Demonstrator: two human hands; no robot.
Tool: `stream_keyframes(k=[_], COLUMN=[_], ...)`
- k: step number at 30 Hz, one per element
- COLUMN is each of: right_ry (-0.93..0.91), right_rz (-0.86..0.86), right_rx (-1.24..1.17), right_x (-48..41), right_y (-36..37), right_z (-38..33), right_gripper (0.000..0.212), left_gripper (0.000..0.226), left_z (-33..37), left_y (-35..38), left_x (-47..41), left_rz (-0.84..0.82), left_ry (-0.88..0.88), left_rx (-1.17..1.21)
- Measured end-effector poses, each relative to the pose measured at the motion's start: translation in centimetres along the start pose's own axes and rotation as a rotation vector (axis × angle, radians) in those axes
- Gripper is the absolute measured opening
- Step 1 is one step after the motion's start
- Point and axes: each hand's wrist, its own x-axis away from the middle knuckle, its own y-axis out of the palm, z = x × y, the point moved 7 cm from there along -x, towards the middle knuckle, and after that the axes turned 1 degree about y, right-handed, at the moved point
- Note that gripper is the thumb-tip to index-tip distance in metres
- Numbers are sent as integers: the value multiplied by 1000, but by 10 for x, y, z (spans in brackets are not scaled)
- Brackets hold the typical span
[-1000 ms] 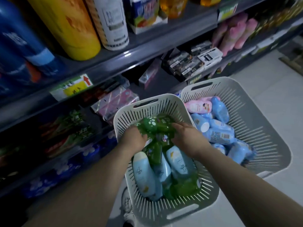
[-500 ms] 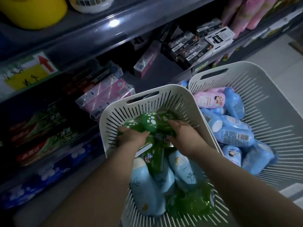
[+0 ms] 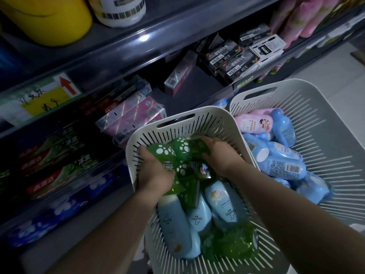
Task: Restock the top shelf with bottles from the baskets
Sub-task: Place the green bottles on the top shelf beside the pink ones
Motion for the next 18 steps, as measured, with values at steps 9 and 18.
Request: stream_keyframes(k=[9,18], right_ry=[4,72], right_rz=[-191,-337], right_rx=[-77,-174], right_x=[-43,-66], right_y=[21,44], right_z=[-8,0], right_gripper=[63,96], left_gripper=[88,86], left_z=[40,37], left_y=[-39,-51], left_x=[24,29], left_rz=[132,111], left_ry=[413,384], left_rx=[-91,-27])
